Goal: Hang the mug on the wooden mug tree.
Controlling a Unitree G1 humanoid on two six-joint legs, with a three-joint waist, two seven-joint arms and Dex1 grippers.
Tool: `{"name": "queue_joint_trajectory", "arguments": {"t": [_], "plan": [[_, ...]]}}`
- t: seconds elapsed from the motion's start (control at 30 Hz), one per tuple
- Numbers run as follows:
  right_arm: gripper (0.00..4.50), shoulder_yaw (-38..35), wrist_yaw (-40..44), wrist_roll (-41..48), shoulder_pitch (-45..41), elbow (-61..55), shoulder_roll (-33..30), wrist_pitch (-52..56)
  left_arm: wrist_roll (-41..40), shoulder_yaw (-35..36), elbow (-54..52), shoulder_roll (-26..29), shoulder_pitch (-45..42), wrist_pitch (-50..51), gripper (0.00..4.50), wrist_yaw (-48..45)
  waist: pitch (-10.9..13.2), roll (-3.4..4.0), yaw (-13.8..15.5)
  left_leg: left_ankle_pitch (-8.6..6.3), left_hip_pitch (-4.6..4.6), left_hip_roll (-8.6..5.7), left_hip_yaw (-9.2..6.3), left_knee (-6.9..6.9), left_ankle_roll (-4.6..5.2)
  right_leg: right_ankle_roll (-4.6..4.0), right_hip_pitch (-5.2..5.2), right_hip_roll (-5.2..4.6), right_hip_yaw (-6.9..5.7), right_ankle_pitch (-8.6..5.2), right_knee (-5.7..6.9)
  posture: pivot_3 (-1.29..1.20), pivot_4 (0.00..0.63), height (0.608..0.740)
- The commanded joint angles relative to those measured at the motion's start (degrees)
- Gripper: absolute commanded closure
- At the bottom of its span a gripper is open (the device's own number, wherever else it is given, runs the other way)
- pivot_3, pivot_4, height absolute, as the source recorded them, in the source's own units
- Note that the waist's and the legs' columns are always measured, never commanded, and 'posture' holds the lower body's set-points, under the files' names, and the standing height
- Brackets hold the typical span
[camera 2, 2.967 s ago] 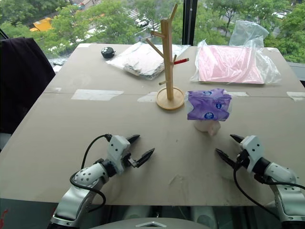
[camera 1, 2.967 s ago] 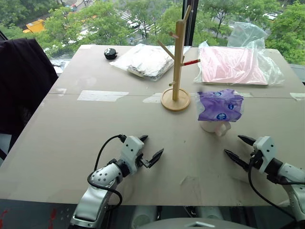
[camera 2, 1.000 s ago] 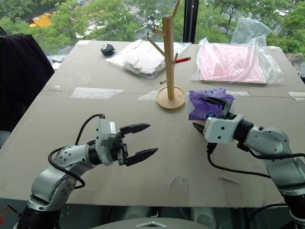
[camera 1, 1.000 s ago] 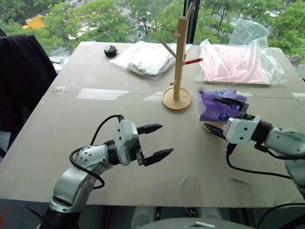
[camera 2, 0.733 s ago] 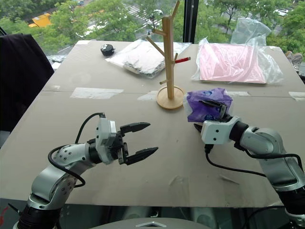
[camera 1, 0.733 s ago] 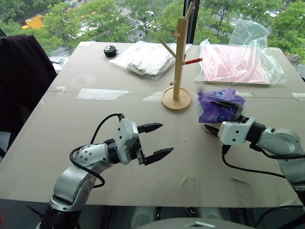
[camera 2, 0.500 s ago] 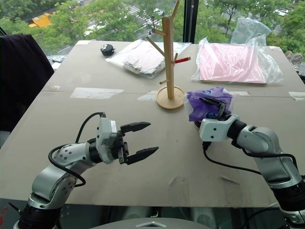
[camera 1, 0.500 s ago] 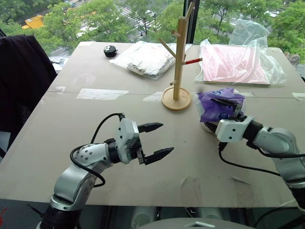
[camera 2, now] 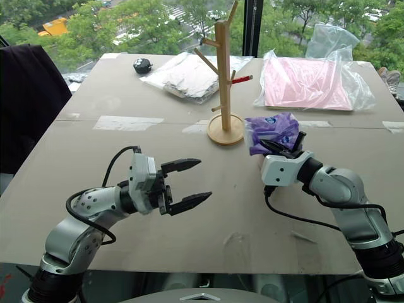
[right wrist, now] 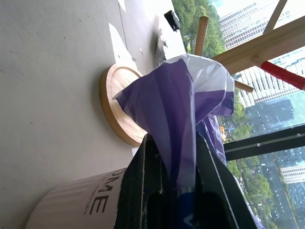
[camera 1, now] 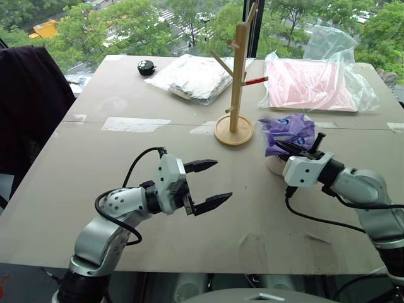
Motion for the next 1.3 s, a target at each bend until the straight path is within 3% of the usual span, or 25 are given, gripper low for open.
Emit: {"name": "queue_joint_trajectory", "arguments": {"t": [0.03,0.17,0.27,0.37,0.5,0.53,0.67,0.8,0.93,1.03,1.13,1.3], "plan": [[4.44,-6.96,-1.87,1.50,-2.16,-3.94,-1.17,0.95,-1.89,0.11,-1.65,-0.94,-2.24,-0.26,0.00,0.50,0.00,0.00,-0.01,0.00,-0.01,-0.01,0.00,0.00,0.00,0.00,0.00,0.00,0.00,0.00,0.00,0.00,0.150,0.740],[4.44,-13.36,-1.70,3.20,-3.19,-5.26,-2.60,5.73,-1.81,-1.34,-0.85,-1.89,-5.10,0.48,0.00,0.82,0.00,0.00,-0.01,0.00,-0.01,-0.06,-0.02,0.00,0.00,0.00,0.01,0.01,-0.01,0.00,0.00,0.00,0.150,0.740],[4.44,-19.97,0.89,7.01,-0.37,-4.45,-3.55,15.94,-1.05,-4.32,0.83,-3.15,-8.62,1.43,0.00,0.68,0.00,-0.01,0.30,0.00,-0.03,-0.15,-0.07,0.00,0.00,0.00,0.02,0.02,-0.05,0.00,0.00,0.00,0.150,0.740],[4.44,-25.17,1.61,6.67,3.90,2.73,-7.13,17.20,2.88,-8.72,6.41,-5.15,-15.38,1.18,0.00,0.36,-0.01,-0.03,0.83,0.00,-0.01,-0.29,-0.02,0.05,0.02,0.00,0.19,-0.01,-0.14,0.00,-0.08,0.00,0.150,0.740],[4.44,-25.93,-1.03,5.97,3.29,13.25,-9.81,14.66,5.02,-11.33,12.95,-9.02,-22.69,0.91,0.00,0.70,-0.01,-0.01,-0.32,-0.01,0.04,-0.45,0.02,0.06,0.06,0.01,0.24,-0.03,0.03,0.01,-0.09,0.00,0.150,0.740],[3.68,-25.11,-1.42,4.51,3.55,16.84,-11.55,12.61,5.07,-11.81,14.10,-10.30,-24.22,1.07,0.00,0.80,0.00,0.01,-0.46,-0.01,0.13,-0.41,-0.03,0.05,0.06,0.02,0.24,-0.01,0.14,0.01,-0.05,0.00,0.150,0.740],[1.83,-24.46,-2.40,3.34,4.33,23.36,-14.80,9.06,5.16,-12.79,15.74,-12.57,-26.81,1.81,0.00,0.64,-0.01,0.03,-1.12,0.00,0.12,-0.44,-0.02,0.00,0.05,0.04,0.23,0.00,0.14,0.00,-0.02,0.00,0.150,0.740],[0.02,-27.86,1.58,11.37,7.42,16.62,-12.29,12.17,5.61,-12.72,15.09,-12.01,-26.06,2.80,0.00,1.03,-0.01,0.03,-1.48,0.01,0.10,-0.33,-0.21,-0.05,0.04,0.26,0.19,0.09,0.13,0.12,-0.02,0.00,0.150,0.740],[0.02,-30.81,7.59,31.56,14.64,-1.46,-4.89,30.46,6.18,-12.48,13.25,-10.33,-23.30,3.96,0.00,1.58,-0.02,0.04,-1.40,0.00,0.10,-0.26,-0.38,-0.04,0.04,0.27,0.19,0.20,0.16,0.13,-0.02,0.00,0.150,0.740],[0.02,-30.77,7.95,39.72,19.96,-10.40,-2.05,39.66,7.07,-12.74,12.19,-8.97,-21.60,4.60,0.00,1.74,-0.01,0.06,-1.04,-0.01,0.06,-0.06,-0.59,-0.04,0.04,0.26,0.21,0.16,-0.01,0.12,-0.01,0.00,0.150,0.740],[0.02,-26.67,1.68,42.64,23.42,-16.20,4.48,45.22,8.81,-13.04,11.22,-7.35,-19.68,5.17,0.00,2.89,-0.01,0.06,-0.79,-0.01,0.06,-0.07,-0.56,0.01,0.04,0.11,0.22,0.11,-0.01,0.04,-0.01,0.00,0.150,0.740],[0.02,-21.51,-8.05,40.86,24.08,-16.72,15.07,45.63,12.10,-13.53,9.51,-6.11,-17.36,6.40,0.00,5.88,-0.03,0.06,-0.85,-0.01,0.10,-0.15,-0.53,0.05,0.03,0.03,0.27,0.07,0.04,0.00,0.01,0.00,0.150,0.740]]}}
